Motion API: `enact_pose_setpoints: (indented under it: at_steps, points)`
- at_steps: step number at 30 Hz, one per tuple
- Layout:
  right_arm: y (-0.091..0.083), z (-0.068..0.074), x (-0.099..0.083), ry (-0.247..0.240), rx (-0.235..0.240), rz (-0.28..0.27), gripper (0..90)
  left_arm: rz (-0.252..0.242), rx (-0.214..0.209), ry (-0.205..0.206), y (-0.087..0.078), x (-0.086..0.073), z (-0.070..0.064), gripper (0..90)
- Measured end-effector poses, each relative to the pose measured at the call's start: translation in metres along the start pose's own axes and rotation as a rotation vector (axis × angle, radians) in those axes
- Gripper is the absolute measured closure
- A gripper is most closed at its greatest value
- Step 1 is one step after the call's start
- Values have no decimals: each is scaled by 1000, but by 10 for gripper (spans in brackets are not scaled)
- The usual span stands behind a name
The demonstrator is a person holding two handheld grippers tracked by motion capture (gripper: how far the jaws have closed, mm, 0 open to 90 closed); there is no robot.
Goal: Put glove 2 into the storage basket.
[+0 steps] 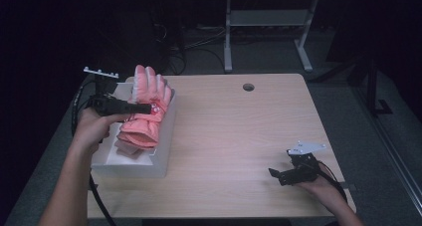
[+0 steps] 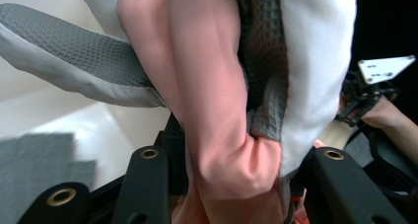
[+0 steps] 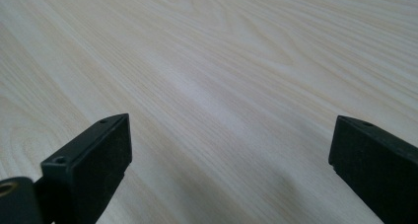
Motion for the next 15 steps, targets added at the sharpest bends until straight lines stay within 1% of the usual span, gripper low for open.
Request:
enact_pose_setpoints:
  at_steps: [1,4,5,7,8,10,11,15]
  points:
    - [1,0,0,-5,-1,-3,23,6,9,3,-1,-1,4,582]
    - [3,3,0,-13,9,3,23,20,39,-12,-4,-7,20,582]
    - [3,3,0,-16,11,4,23,27,51,-10,-4,-9,25,582]
    - [2,2,-1,-20,10,5,23,28,71,-31,-3,-13,35,582]
    - [2,2,-1,-14,6,8,23,32,77,-42,-1,-16,39,582]
    - [1,1,-1,-8,3,6,23,46,99,-46,3,-21,47,582]
    - [1,0,-2,-5,0,7,23,58,109,-53,8,-26,52,582]
    - [1,1,-2,-10,4,6,23,91,134,-69,23,-39,65,580]
Point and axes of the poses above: each handheld gripper's, and its own axes: y roughly forward along the jaws, x roughly out of its top, z roughly to its left, the point moved 8 cm from there along y, roughly forward along the jaws, and after that the axes turned 10 degrees about -z, right-handed, at the moved point
